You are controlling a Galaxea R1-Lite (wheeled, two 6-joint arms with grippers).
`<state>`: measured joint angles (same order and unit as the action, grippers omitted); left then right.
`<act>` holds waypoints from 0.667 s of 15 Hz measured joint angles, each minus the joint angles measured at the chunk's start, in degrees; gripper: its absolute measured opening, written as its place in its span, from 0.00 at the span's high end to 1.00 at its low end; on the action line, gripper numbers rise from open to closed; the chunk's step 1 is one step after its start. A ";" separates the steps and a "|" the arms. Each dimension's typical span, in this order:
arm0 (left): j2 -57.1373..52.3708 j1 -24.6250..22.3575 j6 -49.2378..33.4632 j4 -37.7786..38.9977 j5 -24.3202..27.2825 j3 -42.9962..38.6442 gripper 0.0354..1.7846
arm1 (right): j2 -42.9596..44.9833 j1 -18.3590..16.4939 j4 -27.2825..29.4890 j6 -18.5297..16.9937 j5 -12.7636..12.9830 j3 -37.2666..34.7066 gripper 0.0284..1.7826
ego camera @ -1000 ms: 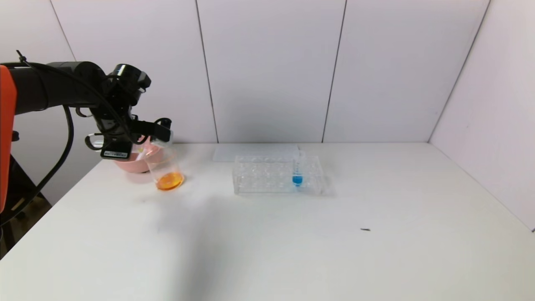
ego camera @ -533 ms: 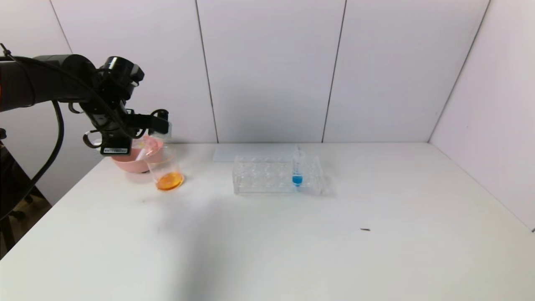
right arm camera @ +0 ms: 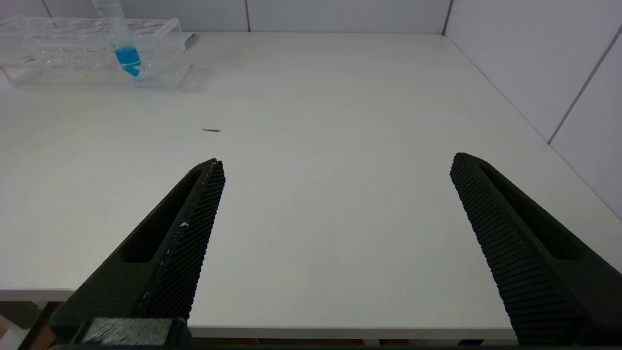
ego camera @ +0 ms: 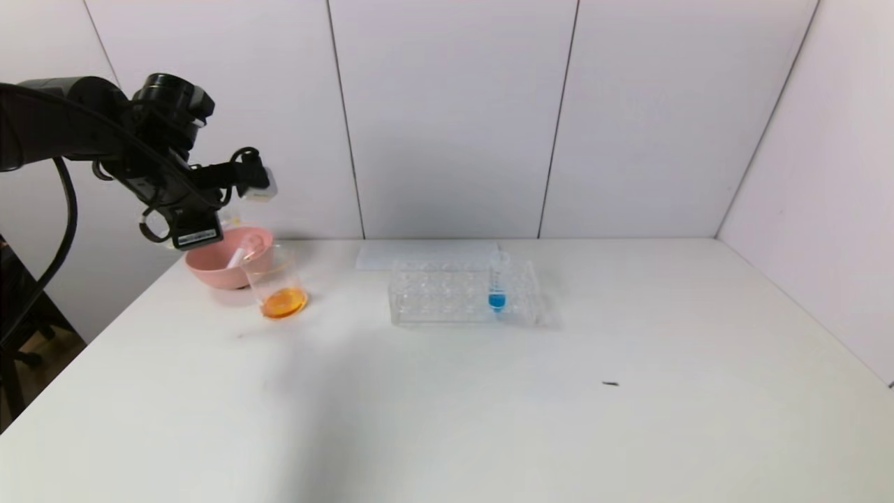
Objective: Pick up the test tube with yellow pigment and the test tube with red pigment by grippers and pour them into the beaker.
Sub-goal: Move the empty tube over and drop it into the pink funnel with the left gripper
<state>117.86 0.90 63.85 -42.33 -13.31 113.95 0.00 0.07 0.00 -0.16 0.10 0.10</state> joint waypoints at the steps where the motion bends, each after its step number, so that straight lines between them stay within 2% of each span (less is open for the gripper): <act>1: -0.35 -0.28 -1.84 0.00 1.49 0.00 0.77 | 0.00 0.00 0.00 0.00 -0.02 0.00 0.05; 7: -2.62 -1.89 -15.07 0.73 10.20 -0.09 0.77 | 0.00 0.00 0.00 -0.02 -0.02 -0.02 0.05; 10: -3.55 -2.69 -21.16 0.74 12.26 -0.68 0.77 | 0.00 0.00 0.00 -0.02 0.00 -0.02 0.05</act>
<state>114.31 -1.79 42.69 -41.58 -1.05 113.26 0.00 0.07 0.00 -0.18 0.10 0.07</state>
